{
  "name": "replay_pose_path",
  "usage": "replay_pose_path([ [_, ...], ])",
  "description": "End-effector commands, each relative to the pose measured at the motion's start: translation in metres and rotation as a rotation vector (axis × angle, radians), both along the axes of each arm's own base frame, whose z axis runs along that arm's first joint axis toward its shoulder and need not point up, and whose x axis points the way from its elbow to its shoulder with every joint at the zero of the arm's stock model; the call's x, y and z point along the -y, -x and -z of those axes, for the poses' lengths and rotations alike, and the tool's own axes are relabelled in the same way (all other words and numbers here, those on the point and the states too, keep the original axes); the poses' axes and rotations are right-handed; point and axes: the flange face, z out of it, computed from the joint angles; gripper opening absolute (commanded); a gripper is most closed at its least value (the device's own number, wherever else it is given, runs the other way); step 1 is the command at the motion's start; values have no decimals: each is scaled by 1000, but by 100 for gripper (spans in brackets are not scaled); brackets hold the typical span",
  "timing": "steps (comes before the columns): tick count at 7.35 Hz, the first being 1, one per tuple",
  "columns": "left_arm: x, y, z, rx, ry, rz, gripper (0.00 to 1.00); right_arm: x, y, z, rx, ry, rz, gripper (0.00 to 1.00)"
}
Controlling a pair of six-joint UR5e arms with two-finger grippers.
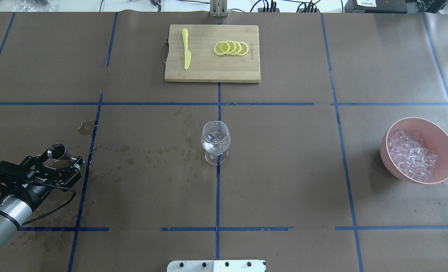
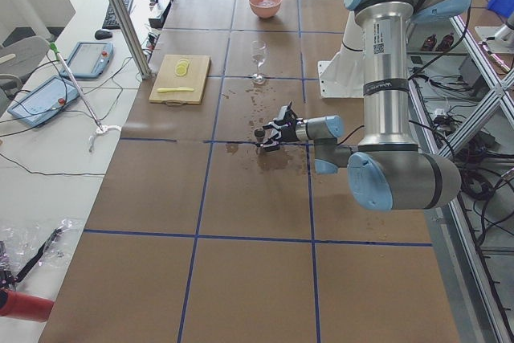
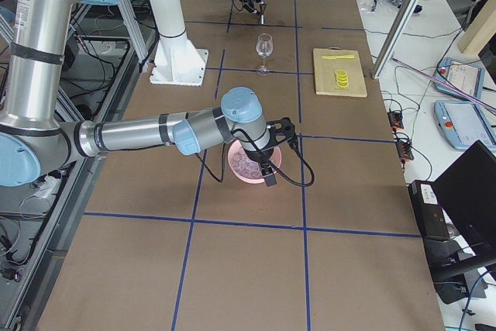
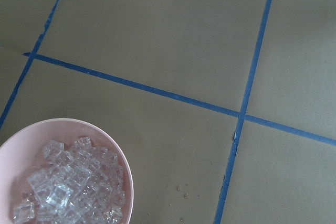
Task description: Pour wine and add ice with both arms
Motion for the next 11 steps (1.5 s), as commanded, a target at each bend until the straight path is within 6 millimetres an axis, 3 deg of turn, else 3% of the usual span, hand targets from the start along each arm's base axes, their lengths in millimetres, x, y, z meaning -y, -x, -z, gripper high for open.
replay_pose_path([
  [1, 2, -22, -19, -8, 28, 7, 97, 0, 0, 0, 0, 0, -1, 100],
  [4, 2, -22, -19, -20, 30, 10, 57, 0, 0, 0, 0, 0, -1, 100],
  [6, 2, -16, -17, -58, 16, 35, 52, 1, 0, 1, 0, -1, 1, 100],
  [11, 3, -14, -20, -50, 7, 60, 52, 1, 0, 1, 0, -1, 1, 100],
])
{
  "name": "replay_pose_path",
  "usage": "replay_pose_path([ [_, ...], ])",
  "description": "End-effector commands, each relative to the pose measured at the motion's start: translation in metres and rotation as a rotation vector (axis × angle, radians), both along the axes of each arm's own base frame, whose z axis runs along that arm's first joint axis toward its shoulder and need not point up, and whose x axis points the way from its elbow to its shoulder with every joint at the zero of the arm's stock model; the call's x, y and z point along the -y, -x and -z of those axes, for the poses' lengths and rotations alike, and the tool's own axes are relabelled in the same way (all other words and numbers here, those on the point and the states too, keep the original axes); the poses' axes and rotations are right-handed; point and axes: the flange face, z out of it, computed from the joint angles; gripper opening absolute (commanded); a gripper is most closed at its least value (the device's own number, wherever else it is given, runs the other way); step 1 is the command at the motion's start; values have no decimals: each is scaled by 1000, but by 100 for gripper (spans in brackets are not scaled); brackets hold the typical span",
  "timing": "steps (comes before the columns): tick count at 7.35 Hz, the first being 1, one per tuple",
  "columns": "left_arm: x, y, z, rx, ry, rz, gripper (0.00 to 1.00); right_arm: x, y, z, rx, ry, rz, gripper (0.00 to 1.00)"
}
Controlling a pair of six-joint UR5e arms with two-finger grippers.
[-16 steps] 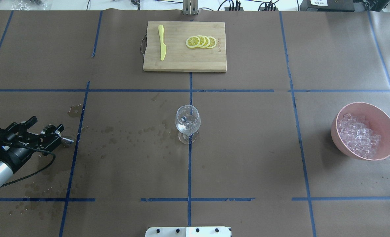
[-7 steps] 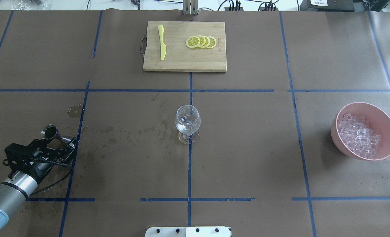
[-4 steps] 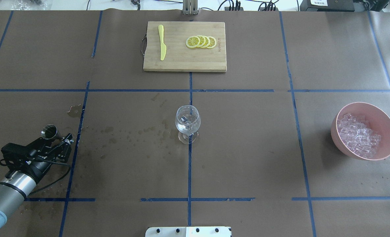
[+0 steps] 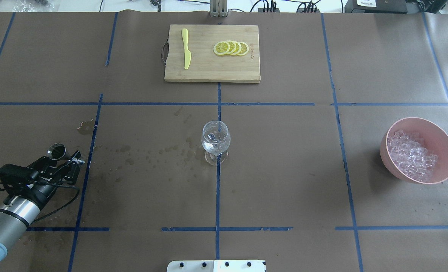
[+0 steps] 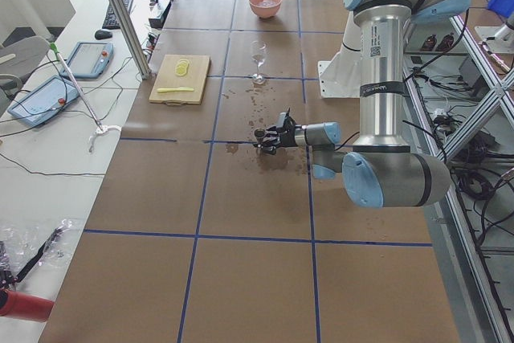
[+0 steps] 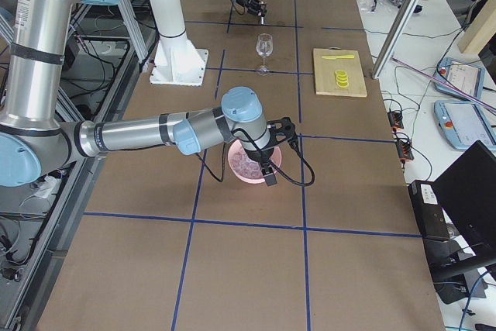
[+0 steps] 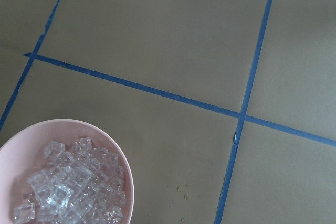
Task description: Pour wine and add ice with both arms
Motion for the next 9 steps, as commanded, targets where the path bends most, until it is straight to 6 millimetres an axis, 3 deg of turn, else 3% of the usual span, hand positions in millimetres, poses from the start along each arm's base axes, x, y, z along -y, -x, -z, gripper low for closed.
replay_pose_path([
  [1, 0, -1, -4, 9, 1, -1, 52, 0, 0, 0, 0, 0, 1, 100],
  [3, 0, -1, -5, 10, 1, -1, 50, 0, 0, 0, 0, 0, -1, 100],
  [5, -1, -1, -4, 7, 1, -1, 0, -1, 0, 0, 0, 0, -1, 100],
  [7, 0, 1, 2, -5, -3, 6, 0, -1, 0, 0, 0, -3, 0, 100],
  [9, 0, 12, 22, -99, -24, 9, 0, -1, 0, -1, 0, 1, 0, 100],
])
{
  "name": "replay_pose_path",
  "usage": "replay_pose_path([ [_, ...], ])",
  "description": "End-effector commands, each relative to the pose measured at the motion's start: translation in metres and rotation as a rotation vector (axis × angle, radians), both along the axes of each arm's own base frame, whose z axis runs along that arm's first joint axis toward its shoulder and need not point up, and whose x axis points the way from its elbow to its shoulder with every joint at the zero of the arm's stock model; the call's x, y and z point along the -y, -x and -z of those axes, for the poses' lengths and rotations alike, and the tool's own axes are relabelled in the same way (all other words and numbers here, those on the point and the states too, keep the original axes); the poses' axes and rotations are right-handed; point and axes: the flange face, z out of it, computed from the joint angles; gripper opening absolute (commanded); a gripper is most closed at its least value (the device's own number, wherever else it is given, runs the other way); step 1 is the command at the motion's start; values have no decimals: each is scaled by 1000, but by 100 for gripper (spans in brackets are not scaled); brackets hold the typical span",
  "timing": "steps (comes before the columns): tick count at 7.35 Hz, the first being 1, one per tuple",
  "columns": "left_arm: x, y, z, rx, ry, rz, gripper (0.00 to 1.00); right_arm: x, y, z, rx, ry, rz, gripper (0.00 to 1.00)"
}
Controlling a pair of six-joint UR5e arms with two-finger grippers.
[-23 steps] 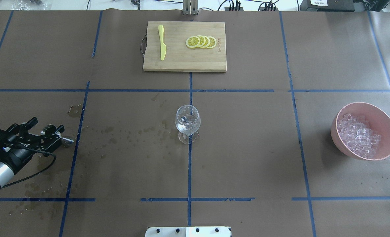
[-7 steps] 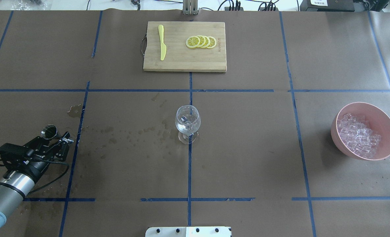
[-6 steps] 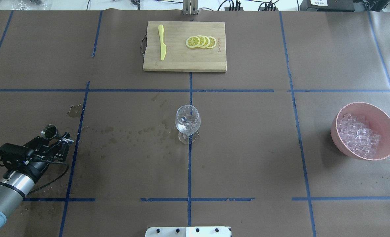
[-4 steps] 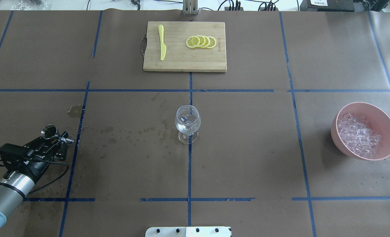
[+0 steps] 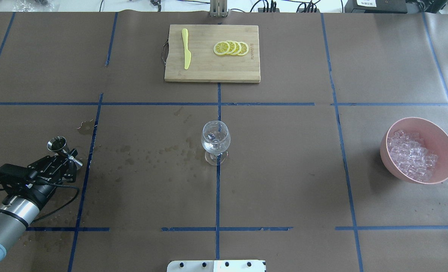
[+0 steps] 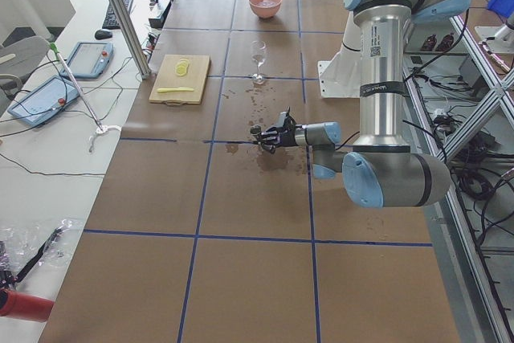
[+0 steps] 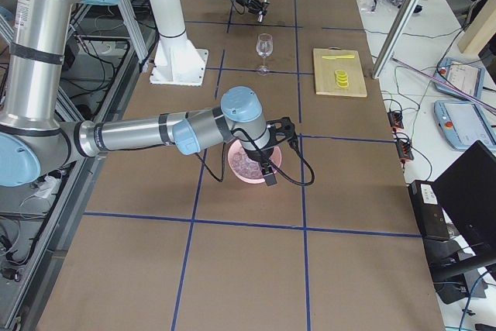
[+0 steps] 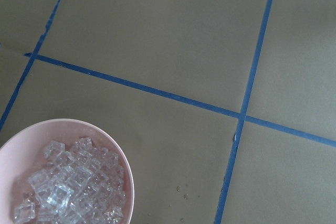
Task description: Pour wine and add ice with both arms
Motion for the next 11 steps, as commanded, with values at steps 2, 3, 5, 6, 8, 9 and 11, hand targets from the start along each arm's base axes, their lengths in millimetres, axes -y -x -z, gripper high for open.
replay_pose_path([
  [2, -1, 15, 21, -96, -61, -5, 0, 0, 0, -1, 0, 2, 0, 100],
  [3, -3, 20, 38, -58, -142, -14, 0, -1, -1, -1, 0, 2, -1, 100],
  [5, -4, 25, 66, 20, -312, -5, 0, -1, 0, -1, 0, 4, 0, 100],
  [6, 1, 10, 97, 88, -395, 16, 0, -1, 0, -2, 0, 5, 0, 100],
  [8, 8, -15, 145, 72, -441, 47, 0, -1, 0, -2, 0, 5, 0, 100],
  [9, 13, -30, 164, 86, -441, 50, 0, -1, -1, -2, 0, 5, -1, 100],
  [11, 24, -73, 212, 275, -437, 68, 0, -2, -1, -3, 0, 7, -1, 100],
])
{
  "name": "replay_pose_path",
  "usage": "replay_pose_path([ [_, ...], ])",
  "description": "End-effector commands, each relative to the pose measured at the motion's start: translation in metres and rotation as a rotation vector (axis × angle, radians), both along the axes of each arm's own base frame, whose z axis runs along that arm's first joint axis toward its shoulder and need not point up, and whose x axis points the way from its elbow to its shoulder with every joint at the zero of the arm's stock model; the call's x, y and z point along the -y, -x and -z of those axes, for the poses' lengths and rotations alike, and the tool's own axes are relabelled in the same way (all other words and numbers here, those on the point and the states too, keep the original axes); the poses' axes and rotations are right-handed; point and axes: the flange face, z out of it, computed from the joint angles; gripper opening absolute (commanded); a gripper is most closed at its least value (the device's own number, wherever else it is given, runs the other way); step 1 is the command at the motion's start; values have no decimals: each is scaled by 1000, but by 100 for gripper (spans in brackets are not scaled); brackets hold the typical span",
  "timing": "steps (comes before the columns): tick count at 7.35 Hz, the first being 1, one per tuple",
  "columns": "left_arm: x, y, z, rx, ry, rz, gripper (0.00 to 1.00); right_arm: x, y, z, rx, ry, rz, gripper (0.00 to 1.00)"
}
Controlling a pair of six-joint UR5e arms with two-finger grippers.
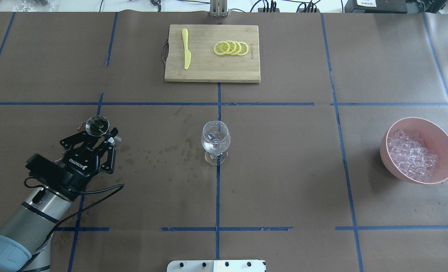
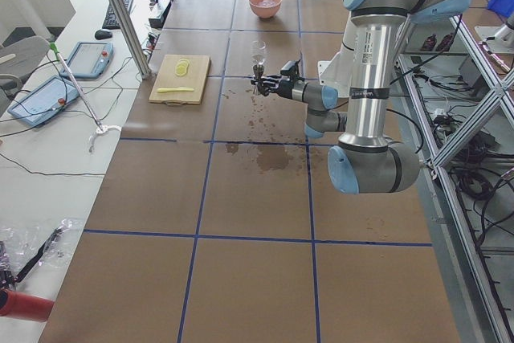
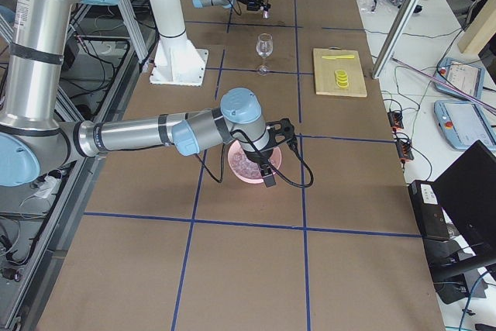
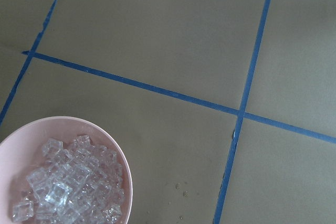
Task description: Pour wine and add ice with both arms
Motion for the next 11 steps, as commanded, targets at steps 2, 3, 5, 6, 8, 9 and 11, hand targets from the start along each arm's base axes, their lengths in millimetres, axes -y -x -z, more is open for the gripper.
replay_pose_path([
  [2, 11, -52, 77, 203, -10, 86, 0, -1, 0, -1, 0, 4, -2, 100],
  [3, 12, -65, 102, 219, -9, 83, 0, -1, 0, -1, 0, 4, 0, 100],
  [5, 7, -86, 133, 247, -1, 85, 0, -2, 0, -3, 0, 7, -2, 100],
  [6, 1, -93, 136, 258, -2, 72, 0, -2, 0, -3, 0, 7, -2, 100],
  [8, -2, -108, 145, 349, 6, 61, 0, -2, 0, -4, 0, 9, -1, 100],
  [9, -1, -113, 144, 393, 8, 61, 0, -2, 0, -5, 0, 11, -1, 100],
  [11, 0, -113, 144, 517, -26, 96, 0, -2, 0, -5, 0, 11, -1, 100],
])
